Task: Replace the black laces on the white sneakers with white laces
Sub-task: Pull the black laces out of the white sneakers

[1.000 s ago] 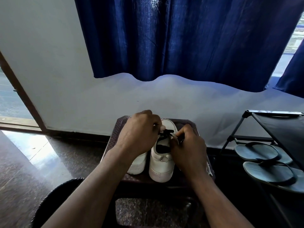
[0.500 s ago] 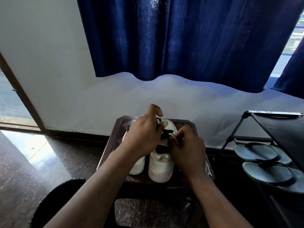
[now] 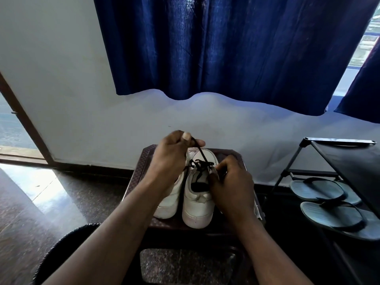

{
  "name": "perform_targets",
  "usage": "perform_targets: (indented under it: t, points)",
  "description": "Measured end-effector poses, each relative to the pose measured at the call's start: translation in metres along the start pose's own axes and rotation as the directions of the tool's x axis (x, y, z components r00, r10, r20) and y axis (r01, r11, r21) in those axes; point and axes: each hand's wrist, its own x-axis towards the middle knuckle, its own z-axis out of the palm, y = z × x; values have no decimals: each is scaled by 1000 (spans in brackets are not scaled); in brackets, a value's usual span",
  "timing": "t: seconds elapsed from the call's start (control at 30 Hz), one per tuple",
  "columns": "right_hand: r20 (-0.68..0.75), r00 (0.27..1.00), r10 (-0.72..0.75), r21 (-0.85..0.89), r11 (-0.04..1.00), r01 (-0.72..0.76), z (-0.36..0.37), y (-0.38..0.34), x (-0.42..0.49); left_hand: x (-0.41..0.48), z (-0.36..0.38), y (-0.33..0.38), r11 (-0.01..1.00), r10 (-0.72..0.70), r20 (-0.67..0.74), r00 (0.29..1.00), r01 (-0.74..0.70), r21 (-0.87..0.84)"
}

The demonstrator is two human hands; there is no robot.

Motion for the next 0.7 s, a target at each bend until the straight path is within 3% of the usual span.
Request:
perform_targets:
  t: [0.03,0.1,0.2,0.3,0.37,0.43,0.5,0.6,0.7]
  points:
    - [3,1000,1,-2,1000,-1,0,0,0,0,-2,3,997,-6,-14,1000,5,-73]
    - [5,1000,-3,-9,1000,3,1,0,0,2,-8,-4,980,122,-39,992,-114,165]
    - [-9,1000,-8,1,1000,8,2,1,0,3,-7,-16,702,270,118,956,-279,655]
    - [-7,1000,-10,20,1000,10,1,1,0,-1,-2,-18,410,249,290,924,-372,833]
    - [-11,1000,-12,28,1000,13,1,1,0,0,-2,-22,311,257,326,910,-397,863]
    - [-13,1000,-16,35,999,16,1,0,0,-1,-1,-26,328,279,321,905,-403,854]
    - [-18,1000,-19,36,999,20,2,0,0,1,0,-29,416,307,303,902,-414,810]
    - [-13,1000,-24,23,999,24,2,2,0,7,-4,-30,665,319,174,932,-351,659]
    - [4,1000,-21,13,1000,21,1,1,0,7,-7,-17,952,184,29,983,-185,243]
